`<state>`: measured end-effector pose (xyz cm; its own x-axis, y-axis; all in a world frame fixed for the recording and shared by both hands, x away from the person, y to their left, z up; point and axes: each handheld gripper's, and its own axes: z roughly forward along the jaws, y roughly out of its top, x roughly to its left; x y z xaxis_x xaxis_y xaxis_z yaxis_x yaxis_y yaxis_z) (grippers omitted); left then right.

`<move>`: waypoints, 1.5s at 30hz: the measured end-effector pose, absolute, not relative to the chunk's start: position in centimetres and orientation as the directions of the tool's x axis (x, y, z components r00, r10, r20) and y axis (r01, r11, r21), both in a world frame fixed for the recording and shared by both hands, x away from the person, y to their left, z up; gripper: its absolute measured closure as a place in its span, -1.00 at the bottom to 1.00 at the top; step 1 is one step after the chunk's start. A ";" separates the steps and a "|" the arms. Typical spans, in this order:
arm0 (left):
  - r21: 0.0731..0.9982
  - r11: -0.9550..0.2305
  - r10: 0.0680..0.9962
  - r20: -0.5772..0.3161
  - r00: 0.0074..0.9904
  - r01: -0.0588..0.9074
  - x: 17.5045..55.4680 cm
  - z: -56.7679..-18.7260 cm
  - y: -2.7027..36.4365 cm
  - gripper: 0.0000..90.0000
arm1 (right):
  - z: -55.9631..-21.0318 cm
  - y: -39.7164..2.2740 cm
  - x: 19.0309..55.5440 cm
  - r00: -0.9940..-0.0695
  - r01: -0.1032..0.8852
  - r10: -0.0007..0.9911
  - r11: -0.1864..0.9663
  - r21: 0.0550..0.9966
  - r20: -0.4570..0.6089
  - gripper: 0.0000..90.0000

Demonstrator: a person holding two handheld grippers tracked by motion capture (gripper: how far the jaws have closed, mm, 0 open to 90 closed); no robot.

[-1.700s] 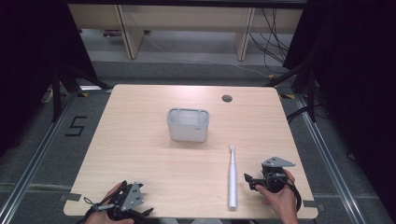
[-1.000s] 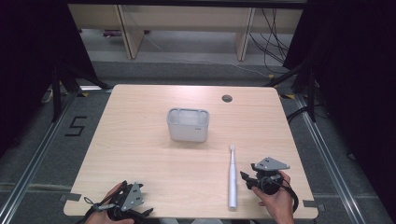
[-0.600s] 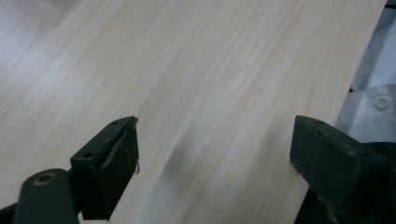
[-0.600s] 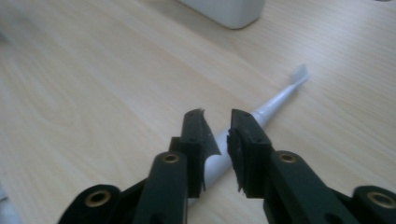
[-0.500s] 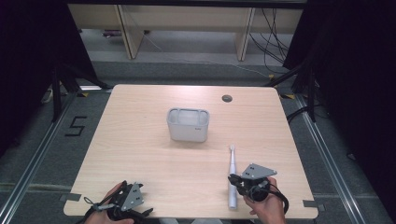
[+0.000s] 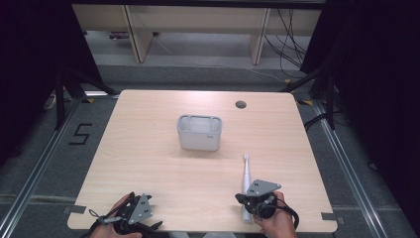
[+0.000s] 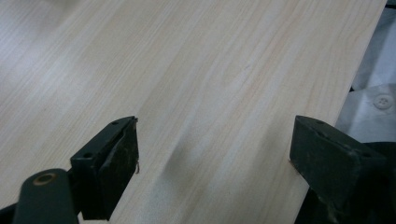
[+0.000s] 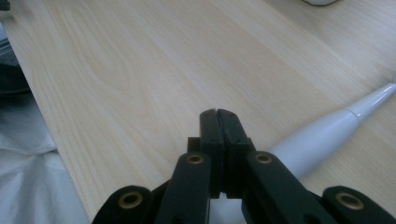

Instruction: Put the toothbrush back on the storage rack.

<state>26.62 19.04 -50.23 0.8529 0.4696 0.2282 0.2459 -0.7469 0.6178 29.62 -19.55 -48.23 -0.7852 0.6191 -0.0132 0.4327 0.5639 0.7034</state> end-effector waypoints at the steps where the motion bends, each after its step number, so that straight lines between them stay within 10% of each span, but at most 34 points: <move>1: 0.618 -0.747 0.469 0.227 0.853 0.246 26.6 -50.2 19.0 -0.66 | -48.3 -19.5 29.7 -0.790 0.421 0.613 0.564 0.711 -0.019 1.00; 45: 0.619 -0.744 0.473 0.224 0.852 0.250 26.6 -50.3 19.0 -0.66 | -49.5 -22.4 28.4 -0.782 0.495 0.623 0.596 0.633 0.026 1.00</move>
<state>26.63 19.02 -50.31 0.8521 0.4729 0.2244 0.2500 -0.7443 0.6194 28.41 -22.44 -49.50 -0.7821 0.6227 0.0258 0.4951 0.5956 0.6326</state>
